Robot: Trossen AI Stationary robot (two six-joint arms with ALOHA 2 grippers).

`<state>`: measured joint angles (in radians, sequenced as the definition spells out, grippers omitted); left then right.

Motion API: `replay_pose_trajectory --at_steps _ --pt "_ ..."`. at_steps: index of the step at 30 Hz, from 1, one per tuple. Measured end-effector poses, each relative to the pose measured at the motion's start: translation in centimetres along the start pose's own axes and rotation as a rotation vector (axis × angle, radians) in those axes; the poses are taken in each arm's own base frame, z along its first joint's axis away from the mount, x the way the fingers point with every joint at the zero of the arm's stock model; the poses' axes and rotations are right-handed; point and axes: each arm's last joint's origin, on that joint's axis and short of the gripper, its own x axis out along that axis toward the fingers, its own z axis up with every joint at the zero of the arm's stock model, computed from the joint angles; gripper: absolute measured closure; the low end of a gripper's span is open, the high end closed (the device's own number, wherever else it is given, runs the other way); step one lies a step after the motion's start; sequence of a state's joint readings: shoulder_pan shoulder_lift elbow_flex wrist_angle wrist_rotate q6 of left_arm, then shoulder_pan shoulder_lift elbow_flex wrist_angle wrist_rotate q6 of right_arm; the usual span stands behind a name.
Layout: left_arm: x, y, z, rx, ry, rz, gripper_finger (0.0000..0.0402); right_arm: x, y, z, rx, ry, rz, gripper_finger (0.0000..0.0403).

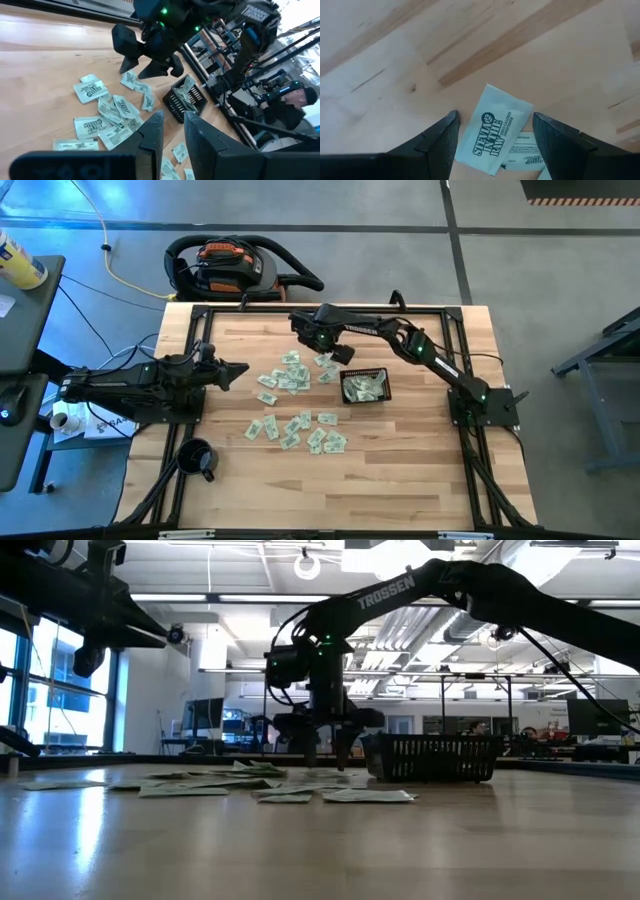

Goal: Pick and place Stevia / Truvia into bins
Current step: Put the green stevia packet into the black bin

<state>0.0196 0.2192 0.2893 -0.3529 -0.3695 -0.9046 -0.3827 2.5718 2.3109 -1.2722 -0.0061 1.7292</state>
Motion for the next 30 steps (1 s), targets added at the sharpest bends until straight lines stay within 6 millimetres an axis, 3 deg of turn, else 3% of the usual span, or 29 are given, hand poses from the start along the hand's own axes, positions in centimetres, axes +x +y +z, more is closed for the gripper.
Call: replay_pose_trajectory --at_steps 9,30 --pt "0.0 0.0 -0.1 0.014 0.025 -0.007 0.0291 0.3 0.1 0.3 -0.030 -0.004 -0.004 0.0175" --pt "0.0 0.0 -0.2 0.027 0.057 -0.025 0.0291 0.4 0.5 -1.0 -0.116 -0.052 0.067 0.0384"
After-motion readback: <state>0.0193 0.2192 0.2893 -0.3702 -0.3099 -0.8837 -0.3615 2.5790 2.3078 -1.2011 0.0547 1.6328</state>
